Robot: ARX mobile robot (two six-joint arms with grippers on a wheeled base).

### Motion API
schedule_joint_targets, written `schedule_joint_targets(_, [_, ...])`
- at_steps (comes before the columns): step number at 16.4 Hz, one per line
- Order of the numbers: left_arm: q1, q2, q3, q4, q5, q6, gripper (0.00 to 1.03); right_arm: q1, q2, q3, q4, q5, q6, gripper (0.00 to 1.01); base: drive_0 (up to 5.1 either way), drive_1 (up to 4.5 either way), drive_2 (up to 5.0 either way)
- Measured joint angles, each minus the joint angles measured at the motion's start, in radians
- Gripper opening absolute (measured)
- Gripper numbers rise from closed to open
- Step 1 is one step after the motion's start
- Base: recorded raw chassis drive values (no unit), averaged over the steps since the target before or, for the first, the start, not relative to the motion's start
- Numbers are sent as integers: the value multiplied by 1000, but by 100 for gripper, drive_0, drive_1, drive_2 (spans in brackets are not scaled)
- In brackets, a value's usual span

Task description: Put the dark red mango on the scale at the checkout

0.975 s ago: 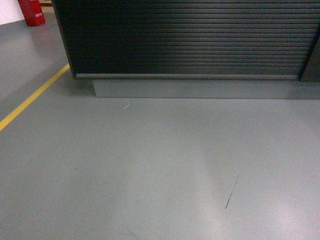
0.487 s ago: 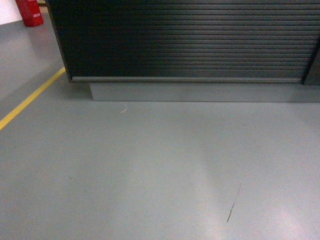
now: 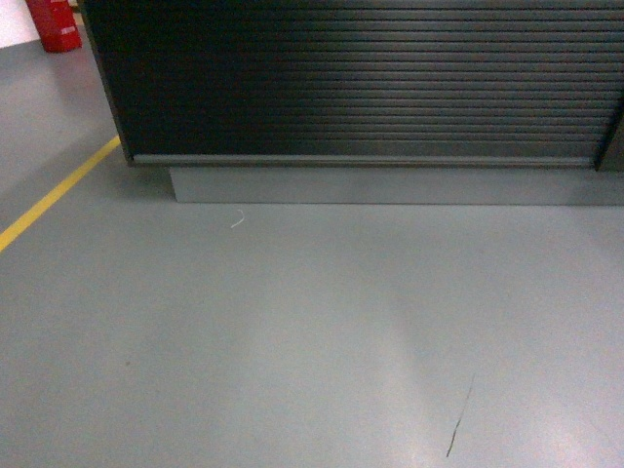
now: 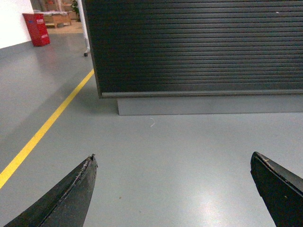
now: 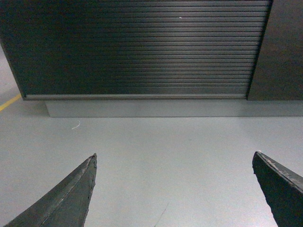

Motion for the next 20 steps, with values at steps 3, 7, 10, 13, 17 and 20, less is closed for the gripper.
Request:
schedule_joint_targets(3, [0, 0, 0, 0, 0, 0, 98, 0, 0, 0, 0, 0, 0, 98, 9, 303, -285])
schedule_joint_targets(7, [0, 0, 0, 0, 0, 0, 98, 0, 0, 0, 0, 0, 0, 98, 9, 303, -285])
schedule_joint_targets(10, [0, 0, 0, 1, 0, 0, 98, 0, 0, 0, 1, 0, 0, 98, 0, 362, -361])
schedule_joint_targets(13, [0, 0, 0, 0, 0, 0, 98, 0, 0, 0, 0, 0, 0, 98, -4, 391, -399])
schedule_joint_targets(17, [0, 0, 0, -1, 0, 0, 98, 0, 0, 0, 0, 0, 0, 98, 4, 367, -360])
schedule_joint_targets(20, [0, 0, 0, 1, 0, 0, 98, 0, 0, 0, 2, 0, 0, 98, 11, 343, -321])
